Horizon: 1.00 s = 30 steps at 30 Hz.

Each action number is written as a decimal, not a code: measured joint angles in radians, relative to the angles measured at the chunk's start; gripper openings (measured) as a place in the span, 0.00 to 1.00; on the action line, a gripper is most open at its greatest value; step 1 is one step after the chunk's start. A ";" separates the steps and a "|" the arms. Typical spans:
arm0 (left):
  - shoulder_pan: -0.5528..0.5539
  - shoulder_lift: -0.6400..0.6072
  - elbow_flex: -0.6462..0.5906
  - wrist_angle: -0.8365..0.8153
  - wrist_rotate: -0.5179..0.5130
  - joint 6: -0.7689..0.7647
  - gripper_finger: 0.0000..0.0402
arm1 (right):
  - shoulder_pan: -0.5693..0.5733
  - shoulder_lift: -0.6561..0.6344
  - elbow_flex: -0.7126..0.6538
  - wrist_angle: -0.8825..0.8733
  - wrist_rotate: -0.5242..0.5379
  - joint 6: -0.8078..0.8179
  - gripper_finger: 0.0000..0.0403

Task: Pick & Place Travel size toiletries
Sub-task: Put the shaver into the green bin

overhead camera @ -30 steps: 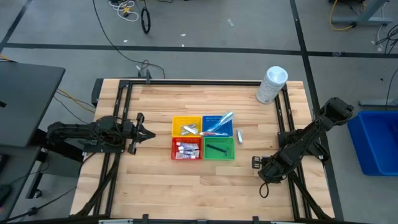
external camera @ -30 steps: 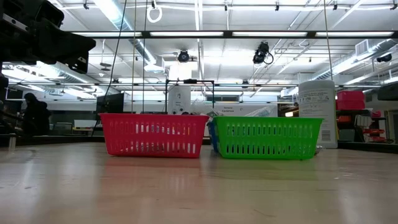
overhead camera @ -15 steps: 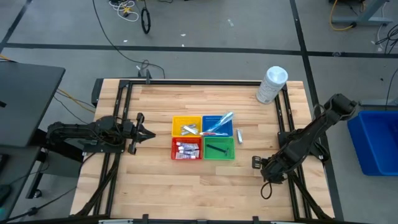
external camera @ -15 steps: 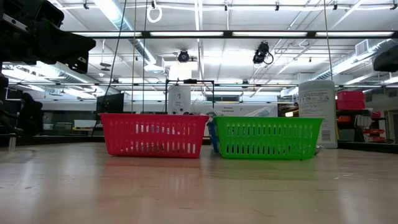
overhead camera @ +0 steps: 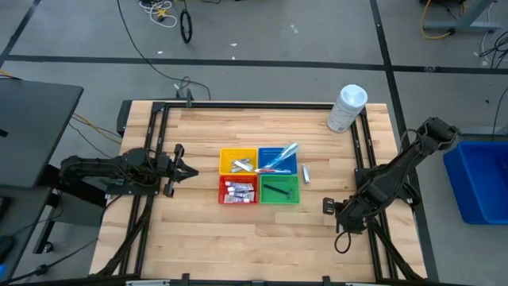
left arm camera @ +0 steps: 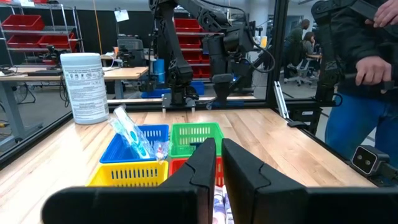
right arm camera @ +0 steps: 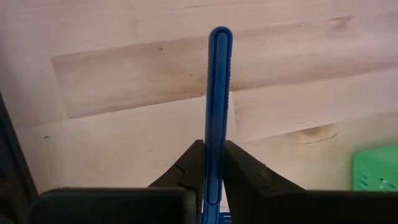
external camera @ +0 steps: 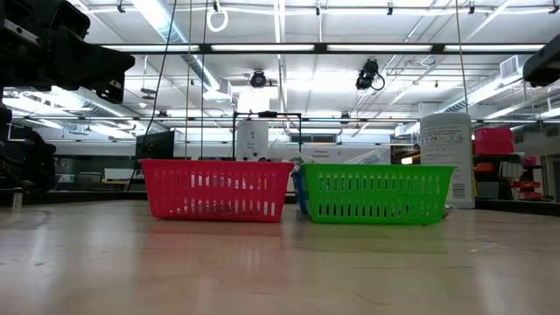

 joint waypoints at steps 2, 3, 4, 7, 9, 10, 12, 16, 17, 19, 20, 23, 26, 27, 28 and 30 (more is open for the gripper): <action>0.000 0.000 0.000 0.000 0.000 0.000 0.08 | 0.000 -0.015 0.000 0.000 0.000 0.000 0.11; 0.000 0.000 0.000 0.000 0.000 0.000 0.08 | 0.000 -0.023 0.001 -0.002 0.000 0.000 0.11; 0.000 0.000 0.000 0.000 0.000 0.000 0.08 | 0.000 -0.031 0.006 -0.005 0.000 0.000 0.11; 0.000 0.000 0.000 0.000 0.000 0.000 0.08 | 0.000 -0.052 0.036 -0.016 0.000 0.028 0.11; 0.000 0.000 0.000 0.000 0.000 0.000 0.08 | 0.000 -0.063 0.064 -0.020 0.000 0.070 0.11; 0.000 0.000 0.000 0.000 0.000 0.000 0.08 | 0.000 -0.068 0.081 -0.022 0.000 0.092 0.11; 0.000 0.000 0.000 0.000 0.000 0.000 0.08 | 0.000 -0.076 0.117 -0.026 0.000 0.130 0.11; 0.000 0.000 0.000 0.000 0.000 0.000 0.08 | 0.000 -0.082 0.183 -0.027 0.000 0.174 0.11; 0.000 0.000 0.000 0.000 0.000 0.000 0.08 | 0.000 -0.083 0.198 -0.026 0.000 0.180 0.11; 0.000 0.000 0.000 0.000 0.000 0.000 0.08 | 0.000 -0.083 0.224 -0.026 0.000 0.184 0.11; 0.000 0.000 0.000 0.000 0.000 0.000 0.08 | 0.000 -0.083 0.236 -0.027 0.000 0.184 0.11; 0.000 0.000 0.000 0.000 0.000 0.000 0.08 | 0.000 -0.083 0.267 -0.026 0.000 0.184 0.11; 0.000 0.000 0.000 0.000 0.000 0.000 0.08 | 0.000 -0.083 0.280 -0.026 0.000 0.184 0.11; 0.000 0.000 0.000 0.000 0.000 0.000 0.08 | -0.003 -0.083 0.280 -0.025 0.000 0.184 0.11; 0.000 0.000 0.000 0.000 0.000 0.000 0.08 | -0.007 -0.083 0.280 -0.026 0.000 0.184 0.11; 0.000 0.000 0.000 0.000 0.000 0.000 0.08 | -0.017 -0.083 0.280 -0.026 -0.001 0.184 0.11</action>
